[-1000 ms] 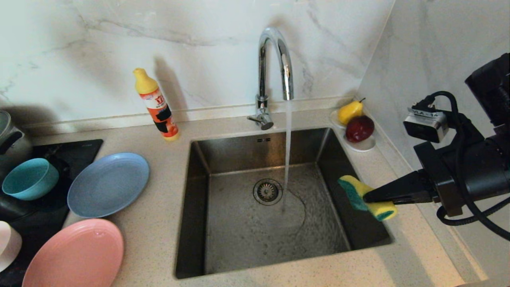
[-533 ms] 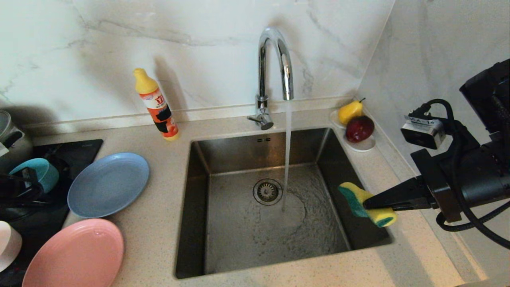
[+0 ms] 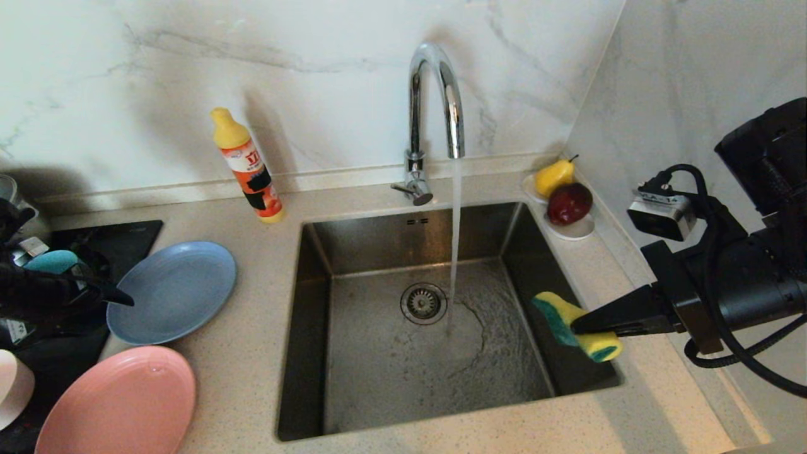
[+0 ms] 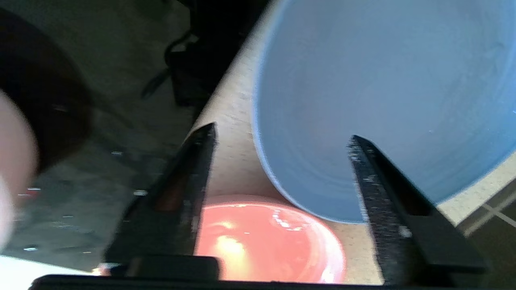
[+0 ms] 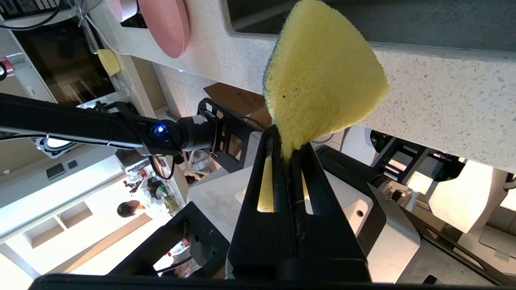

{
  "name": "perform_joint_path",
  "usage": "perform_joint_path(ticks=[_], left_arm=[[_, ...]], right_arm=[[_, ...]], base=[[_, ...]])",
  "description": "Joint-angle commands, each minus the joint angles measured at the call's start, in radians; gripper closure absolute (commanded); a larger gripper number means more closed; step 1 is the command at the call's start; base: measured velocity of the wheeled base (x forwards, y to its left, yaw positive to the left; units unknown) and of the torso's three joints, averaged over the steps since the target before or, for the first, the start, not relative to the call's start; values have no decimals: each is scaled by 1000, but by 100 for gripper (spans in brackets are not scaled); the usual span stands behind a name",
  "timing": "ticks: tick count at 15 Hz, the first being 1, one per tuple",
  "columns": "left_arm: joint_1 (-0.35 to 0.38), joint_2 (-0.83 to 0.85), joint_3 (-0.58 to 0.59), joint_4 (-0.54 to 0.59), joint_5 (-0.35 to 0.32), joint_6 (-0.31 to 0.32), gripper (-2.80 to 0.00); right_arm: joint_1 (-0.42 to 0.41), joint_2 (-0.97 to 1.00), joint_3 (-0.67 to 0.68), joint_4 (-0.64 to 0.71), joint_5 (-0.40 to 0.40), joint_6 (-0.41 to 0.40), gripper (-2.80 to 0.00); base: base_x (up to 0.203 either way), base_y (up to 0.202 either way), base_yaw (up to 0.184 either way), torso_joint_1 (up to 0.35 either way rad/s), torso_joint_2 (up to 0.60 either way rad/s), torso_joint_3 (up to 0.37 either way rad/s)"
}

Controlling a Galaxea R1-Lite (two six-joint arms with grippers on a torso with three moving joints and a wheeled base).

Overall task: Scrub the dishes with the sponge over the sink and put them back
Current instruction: Wash the plate

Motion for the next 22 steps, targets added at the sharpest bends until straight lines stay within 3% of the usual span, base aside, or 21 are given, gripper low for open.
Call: perform_joint_path(ticks=[1, 8, 14, 22], left_arm=[[-22, 20, -1, 2, -2, -10, -280], [-30, 61, -4, -86, 0, -53, -280], [-90, 79, -45, -92, 20, -108, -280], [-95, 100, -58, -92, 74, -108, -280]], right_arm=[[-6, -4, 10, 2, 4, 3, 0], [-14, -16, 34, -33, 2, 1, 0], [-26, -16, 42, -44, 5, -25, 0], [-33, -20, 50, -45, 5, -25, 0]], base=[[0, 0, 0, 0, 0, 0], [0, 0, 0, 0, 0, 0], [0, 0, 0, 0, 0, 0], [0, 0, 0, 0, 0, 0]])
